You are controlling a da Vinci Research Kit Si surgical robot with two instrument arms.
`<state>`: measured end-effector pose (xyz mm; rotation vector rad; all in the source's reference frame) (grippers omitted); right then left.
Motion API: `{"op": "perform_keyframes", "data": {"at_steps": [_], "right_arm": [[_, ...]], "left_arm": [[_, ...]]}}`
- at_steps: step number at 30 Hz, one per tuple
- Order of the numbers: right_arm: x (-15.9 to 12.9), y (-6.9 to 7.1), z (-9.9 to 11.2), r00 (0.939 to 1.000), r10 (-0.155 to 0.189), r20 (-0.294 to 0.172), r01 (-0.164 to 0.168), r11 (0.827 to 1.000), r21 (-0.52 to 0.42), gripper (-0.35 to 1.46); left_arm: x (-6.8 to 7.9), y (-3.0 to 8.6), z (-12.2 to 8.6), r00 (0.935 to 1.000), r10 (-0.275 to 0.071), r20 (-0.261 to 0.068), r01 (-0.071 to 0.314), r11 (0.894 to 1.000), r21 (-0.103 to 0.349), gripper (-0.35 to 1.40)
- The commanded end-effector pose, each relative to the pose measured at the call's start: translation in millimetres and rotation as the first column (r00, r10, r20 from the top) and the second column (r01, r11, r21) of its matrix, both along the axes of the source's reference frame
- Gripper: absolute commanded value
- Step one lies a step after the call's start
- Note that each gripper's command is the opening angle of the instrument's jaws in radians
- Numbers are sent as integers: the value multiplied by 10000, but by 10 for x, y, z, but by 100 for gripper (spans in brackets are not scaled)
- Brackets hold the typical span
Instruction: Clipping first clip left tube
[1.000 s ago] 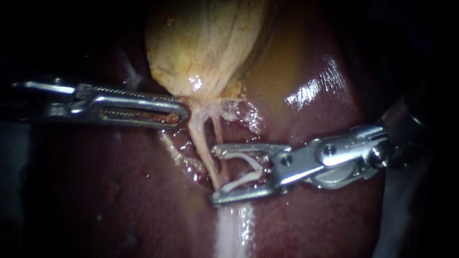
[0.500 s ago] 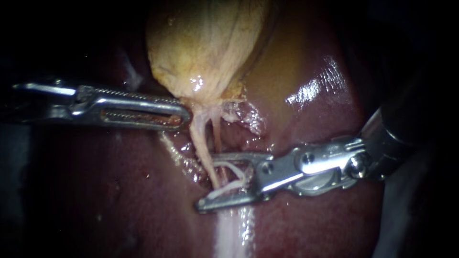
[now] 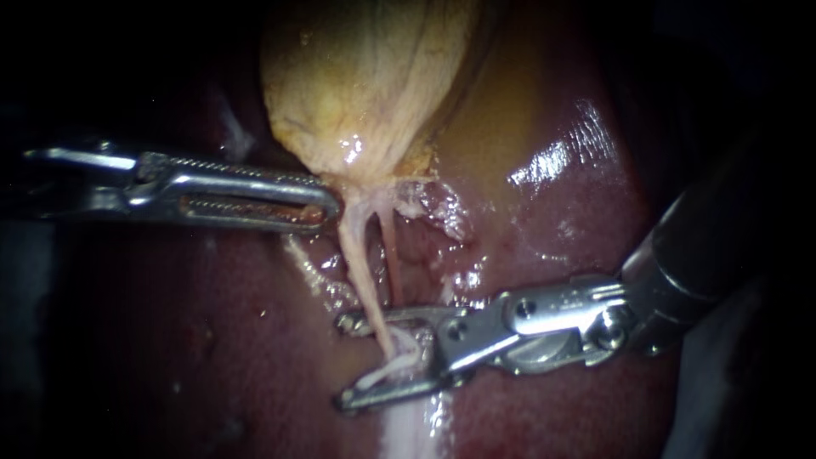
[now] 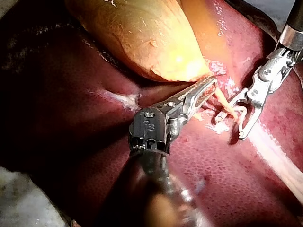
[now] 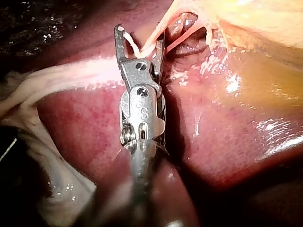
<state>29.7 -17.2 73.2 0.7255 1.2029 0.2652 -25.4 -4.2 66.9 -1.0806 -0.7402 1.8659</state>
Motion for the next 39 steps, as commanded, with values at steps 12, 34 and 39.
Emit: {"op": "perform_keyframes", "data": {"at_steps": [12, 34, 39], "right_arm": [[1, 5, 9, 9999, 43, 137, -49, 9991, 423, 34], [-11, 10, 10, 9960, -223, 868, 137, 9950, 988, -35], [-10, 9, 10, 9957, -245, 888, 157, 9950, 982, -35]], "left_arm": [[-2, 0, 1, 10000, -35, -28, 35, 10000, -8, -35], [-1, 1, 3, 10000, -27, -24, 27, 10000, -11, -35], [-1, 1, 3, 10000, -24, -22, 24, 10000, -11, -35]]}}
